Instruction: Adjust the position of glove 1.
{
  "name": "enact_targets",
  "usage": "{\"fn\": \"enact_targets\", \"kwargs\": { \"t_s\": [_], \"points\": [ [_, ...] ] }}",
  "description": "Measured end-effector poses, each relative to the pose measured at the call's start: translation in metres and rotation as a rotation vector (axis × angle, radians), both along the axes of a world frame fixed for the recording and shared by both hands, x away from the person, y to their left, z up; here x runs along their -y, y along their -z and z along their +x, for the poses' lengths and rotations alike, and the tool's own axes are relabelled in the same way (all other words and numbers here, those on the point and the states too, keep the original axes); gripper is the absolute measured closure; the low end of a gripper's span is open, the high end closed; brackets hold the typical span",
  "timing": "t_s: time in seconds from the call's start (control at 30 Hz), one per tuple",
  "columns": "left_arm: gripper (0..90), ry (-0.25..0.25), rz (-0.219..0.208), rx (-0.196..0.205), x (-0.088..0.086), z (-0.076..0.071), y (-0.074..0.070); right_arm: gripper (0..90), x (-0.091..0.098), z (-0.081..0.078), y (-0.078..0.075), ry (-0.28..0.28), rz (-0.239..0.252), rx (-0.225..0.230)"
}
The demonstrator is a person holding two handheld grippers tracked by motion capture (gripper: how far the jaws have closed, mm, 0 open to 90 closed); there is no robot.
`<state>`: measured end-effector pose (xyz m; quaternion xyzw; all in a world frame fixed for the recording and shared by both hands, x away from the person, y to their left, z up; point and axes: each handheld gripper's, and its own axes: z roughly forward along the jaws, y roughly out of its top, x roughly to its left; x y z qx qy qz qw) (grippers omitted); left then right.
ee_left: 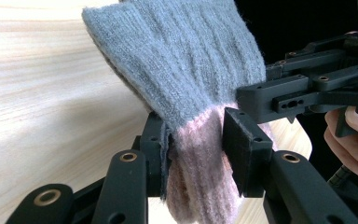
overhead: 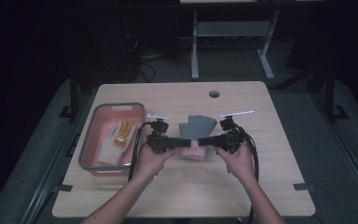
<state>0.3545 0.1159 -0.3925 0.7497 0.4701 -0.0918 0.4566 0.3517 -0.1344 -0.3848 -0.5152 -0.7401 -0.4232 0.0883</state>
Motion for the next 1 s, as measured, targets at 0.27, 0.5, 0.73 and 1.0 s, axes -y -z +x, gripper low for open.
{"fn": "enact_targets", "kwargs": {
  "t_s": [0.27,0.5,0.73,1.0],
  "points": [
    [61.9,-0.017,-0.007,0.005,-0.013,0.0,-0.005,71.7,-0.012,0.005,-0.006,-0.022,-0.005,0.014],
    [61.9,-0.036,-0.016,0.013,-0.023,0.0,-0.011,71.7,-0.022,0.009,-0.012,-0.036,-0.001,0.011],
    [61.9,-0.042,-0.027,0.024,-0.036,0.0,-0.017,71.7,-0.033,0.013,-0.019,-0.053,-0.001,0.022],
    [61.9,-0.058,-0.022,0.033,-0.05,0.0,-0.023,71.7,-0.048,0.017,-0.024,-0.074,0.005,0.025]
  ]
}}
